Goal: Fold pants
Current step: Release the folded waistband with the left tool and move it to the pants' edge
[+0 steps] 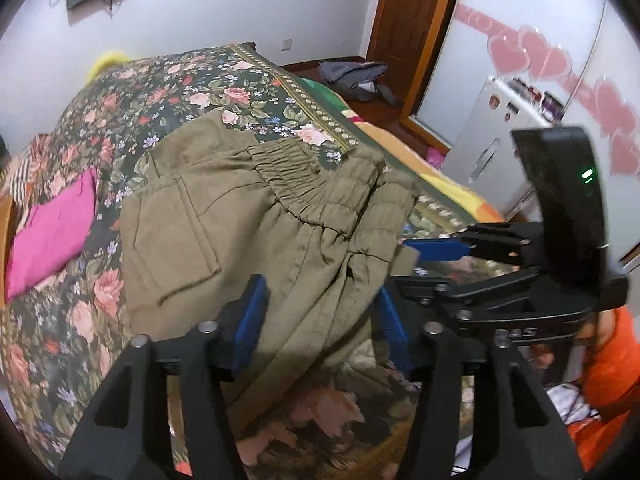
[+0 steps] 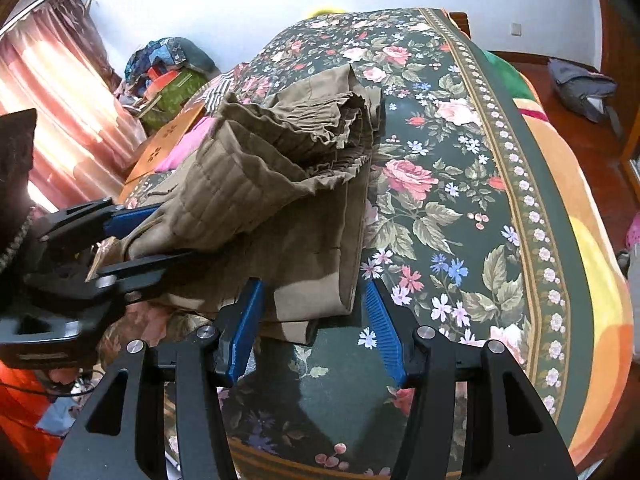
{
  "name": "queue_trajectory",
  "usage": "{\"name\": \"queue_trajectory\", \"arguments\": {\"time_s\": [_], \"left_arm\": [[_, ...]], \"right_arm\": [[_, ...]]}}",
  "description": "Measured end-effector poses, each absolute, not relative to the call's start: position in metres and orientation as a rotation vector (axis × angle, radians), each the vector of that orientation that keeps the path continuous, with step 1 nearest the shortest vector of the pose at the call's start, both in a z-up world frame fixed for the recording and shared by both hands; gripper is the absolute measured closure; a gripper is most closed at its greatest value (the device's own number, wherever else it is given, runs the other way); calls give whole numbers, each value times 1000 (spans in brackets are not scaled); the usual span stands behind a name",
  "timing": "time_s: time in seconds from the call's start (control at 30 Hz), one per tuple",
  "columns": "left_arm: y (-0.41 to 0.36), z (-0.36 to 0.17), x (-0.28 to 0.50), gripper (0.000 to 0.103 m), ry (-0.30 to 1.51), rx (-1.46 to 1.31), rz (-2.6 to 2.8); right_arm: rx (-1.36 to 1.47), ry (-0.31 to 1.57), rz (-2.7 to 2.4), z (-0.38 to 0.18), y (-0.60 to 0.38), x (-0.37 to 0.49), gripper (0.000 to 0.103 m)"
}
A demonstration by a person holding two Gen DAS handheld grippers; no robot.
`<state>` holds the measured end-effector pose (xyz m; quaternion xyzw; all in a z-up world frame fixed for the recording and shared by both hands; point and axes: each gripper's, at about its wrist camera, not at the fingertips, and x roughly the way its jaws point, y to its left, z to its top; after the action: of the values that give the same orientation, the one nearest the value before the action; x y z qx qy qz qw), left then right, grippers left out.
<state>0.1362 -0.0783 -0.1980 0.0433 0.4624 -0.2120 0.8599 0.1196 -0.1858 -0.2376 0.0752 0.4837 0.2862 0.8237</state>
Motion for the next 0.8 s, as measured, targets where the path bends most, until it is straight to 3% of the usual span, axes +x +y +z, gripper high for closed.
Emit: {"name": "queue_trajectory", "arguments": {"time_s": [0.17, 0.3, 0.47, 0.8], "left_arm": [[-65, -176, 125, 44, 927, 61, -413], [-42, -157, 133, 29, 859, 45, -338], [-11, -153, 173, 19, 809, 58, -215], [37, -215, 289, 19, 1001, -62, -143]], "right_arm": [[147, 1025, 592, -234, -185, 118, 53], [128, 1006, 582, -224, -186, 113, 51], [109, 983, 579, -215, -184, 106, 48], [133, 979, 584, -205, -172, 98, 42]]}}
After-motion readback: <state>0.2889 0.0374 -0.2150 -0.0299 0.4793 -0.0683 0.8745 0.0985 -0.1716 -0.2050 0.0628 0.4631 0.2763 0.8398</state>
